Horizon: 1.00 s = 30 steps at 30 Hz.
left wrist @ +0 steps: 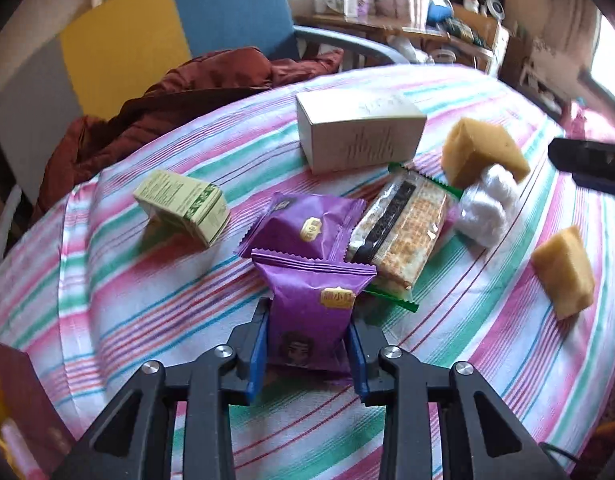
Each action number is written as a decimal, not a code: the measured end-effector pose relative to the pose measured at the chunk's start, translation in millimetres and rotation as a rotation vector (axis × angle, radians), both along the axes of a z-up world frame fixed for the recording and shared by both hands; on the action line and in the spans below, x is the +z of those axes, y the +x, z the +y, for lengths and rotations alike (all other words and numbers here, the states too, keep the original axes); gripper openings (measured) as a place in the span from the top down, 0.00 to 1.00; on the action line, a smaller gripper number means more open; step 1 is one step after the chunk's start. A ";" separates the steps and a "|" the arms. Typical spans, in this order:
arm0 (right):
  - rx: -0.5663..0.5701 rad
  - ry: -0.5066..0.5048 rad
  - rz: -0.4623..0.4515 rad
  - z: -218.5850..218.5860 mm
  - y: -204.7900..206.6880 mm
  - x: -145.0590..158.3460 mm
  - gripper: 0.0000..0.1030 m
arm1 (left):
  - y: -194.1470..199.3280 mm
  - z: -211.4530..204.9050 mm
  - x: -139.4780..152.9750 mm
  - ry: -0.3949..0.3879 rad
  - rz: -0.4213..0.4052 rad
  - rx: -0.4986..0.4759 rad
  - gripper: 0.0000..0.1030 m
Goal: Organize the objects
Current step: 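Grasp the purple snack packet with the left tool, then grasp the cream medicine box with the right tool while the left tool holds the packet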
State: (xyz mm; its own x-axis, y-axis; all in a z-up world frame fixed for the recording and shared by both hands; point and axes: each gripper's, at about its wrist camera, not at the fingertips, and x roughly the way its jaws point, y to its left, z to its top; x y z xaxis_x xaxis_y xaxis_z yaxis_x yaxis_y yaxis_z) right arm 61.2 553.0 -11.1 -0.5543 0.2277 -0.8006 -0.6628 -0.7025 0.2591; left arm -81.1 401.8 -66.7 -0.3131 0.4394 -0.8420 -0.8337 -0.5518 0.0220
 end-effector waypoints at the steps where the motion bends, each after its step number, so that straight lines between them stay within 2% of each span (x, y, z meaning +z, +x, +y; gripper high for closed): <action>1: 0.005 0.002 -0.001 -1.2 -0.5 0.5 0.20 | 0.3 -4.3 0.6 0.012 -0.020 0.009 0.67; 4: 0.060 0.021 -0.005 -8.8 -7.0 6.2 0.20 | 6.6 -16.5 2.5 0.032 -0.056 0.031 0.67; 6: 0.170 0.046 -0.027 -17.2 -23.7 10.8 0.20 | 13.1 -23.7 2.1 0.040 -0.076 0.036 0.67; 9: 0.363 0.192 -0.089 -32.2 -55.3 18.5 0.20 | 16.8 -34.6 3.6 0.055 -0.103 0.048 0.67; 11: 0.488 0.298 -0.137 -39.2 -80.1 18.1 0.16 | 15.4 -42.3 5.8 0.074 -0.125 0.067 0.67; 16: 0.701 0.449 -0.294 -34.0 -151.7 1.3 0.14 | 15.0 -61.5 8.4 0.107 -0.160 0.105 0.67; 18: 0.778 0.466 -0.356 -31.2 -173.8 -10.5 0.10 | 14.9 -67.9 11.8 0.119 -0.167 0.108 0.67; 21: 0.854 0.484 -0.466 -26.0 -200.4 -33.0 0.10 | 13.7 -74.0 16.6 0.135 -0.173 0.108 0.67; 24: 0.867 0.470 -0.518 -19.0 -215.7 -50.3 0.10 | 11.5 -77.2 19.2 0.144 -0.180 0.108 0.67; 25: 0.862 0.452 -0.523 -17.2 -217.2 -53.9 0.12 | 10.7 -78.4 19.1 0.144 -0.184 0.110 0.67; 26: 0.859 0.421 -0.522 -16.5 -217.1 -57.4 0.22 | 10.4 -79.8 19.0 0.145 -0.191 0.111 0.67; 27: 0.849 0.409 -0.507 -17.3 -215.8 -58.2 0.27 | 10.3 -81.5 19.7 0.147 -0.194 0.113 0.67; 28: 0.840 0.401 -0.493 -18.3 -213.9 -57.6 0.36 | 10.5 -83.2 20.0 0.151 -0.194 0.113 0.67; 30: 0.804 0.404 -0.469 -19.9 -207.2 -54.2 0.43 | 11.9 -87.8 22.0 0.157 -0.195 0.116 0.67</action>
State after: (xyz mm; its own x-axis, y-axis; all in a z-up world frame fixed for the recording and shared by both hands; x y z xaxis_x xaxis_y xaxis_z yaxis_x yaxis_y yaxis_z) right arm -146.0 533.0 -65.3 -0.3120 0.2272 -0.9225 0.0707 -0.9627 -0.2610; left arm -69.2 314.0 -44.7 -0.2074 0.5400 -0.8157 -0.7450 -0.6276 -0.2261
